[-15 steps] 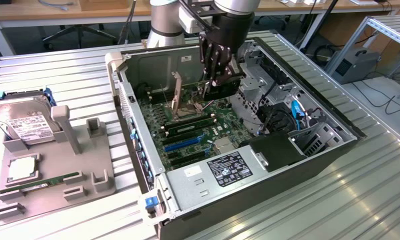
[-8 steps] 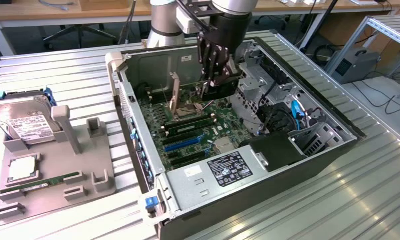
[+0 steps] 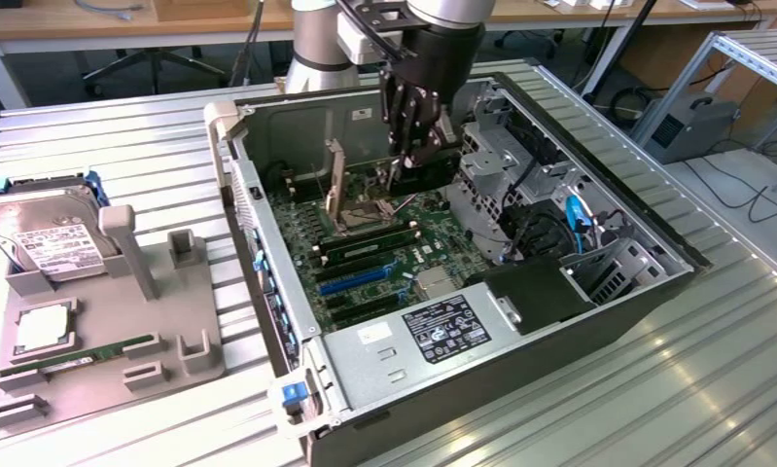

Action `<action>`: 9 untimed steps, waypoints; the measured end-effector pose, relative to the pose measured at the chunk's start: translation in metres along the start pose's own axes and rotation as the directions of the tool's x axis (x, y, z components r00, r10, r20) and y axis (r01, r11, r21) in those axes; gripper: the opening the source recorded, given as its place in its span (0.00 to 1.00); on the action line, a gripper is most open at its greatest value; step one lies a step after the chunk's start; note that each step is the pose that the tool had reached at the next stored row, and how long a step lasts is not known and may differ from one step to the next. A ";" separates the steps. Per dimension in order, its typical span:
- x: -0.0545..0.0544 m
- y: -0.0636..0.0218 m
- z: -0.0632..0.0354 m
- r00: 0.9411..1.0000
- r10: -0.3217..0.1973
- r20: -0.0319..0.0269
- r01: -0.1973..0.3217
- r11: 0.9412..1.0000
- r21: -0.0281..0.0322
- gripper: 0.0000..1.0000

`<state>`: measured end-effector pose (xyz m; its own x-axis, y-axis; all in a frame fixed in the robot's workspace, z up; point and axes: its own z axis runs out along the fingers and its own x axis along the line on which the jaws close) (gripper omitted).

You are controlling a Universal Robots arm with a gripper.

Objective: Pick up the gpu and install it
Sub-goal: 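Insert the gpu into the slot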

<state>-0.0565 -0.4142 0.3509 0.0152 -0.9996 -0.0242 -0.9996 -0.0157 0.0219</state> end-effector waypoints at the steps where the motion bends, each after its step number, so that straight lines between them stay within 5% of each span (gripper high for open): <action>1: 0.000 0.0006 0.0003 1.000 0.002 0.000 -0.002 1.000 0.000 0.27; 9: 0.001 0.0021 0.0028 1.000 0.021 0.000 -0.021 1.000 0.000 0.27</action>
<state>-0.0587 -0.4153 0.3481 -0.0056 -0.9997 -0.0238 -0.9997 0.0051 0.0219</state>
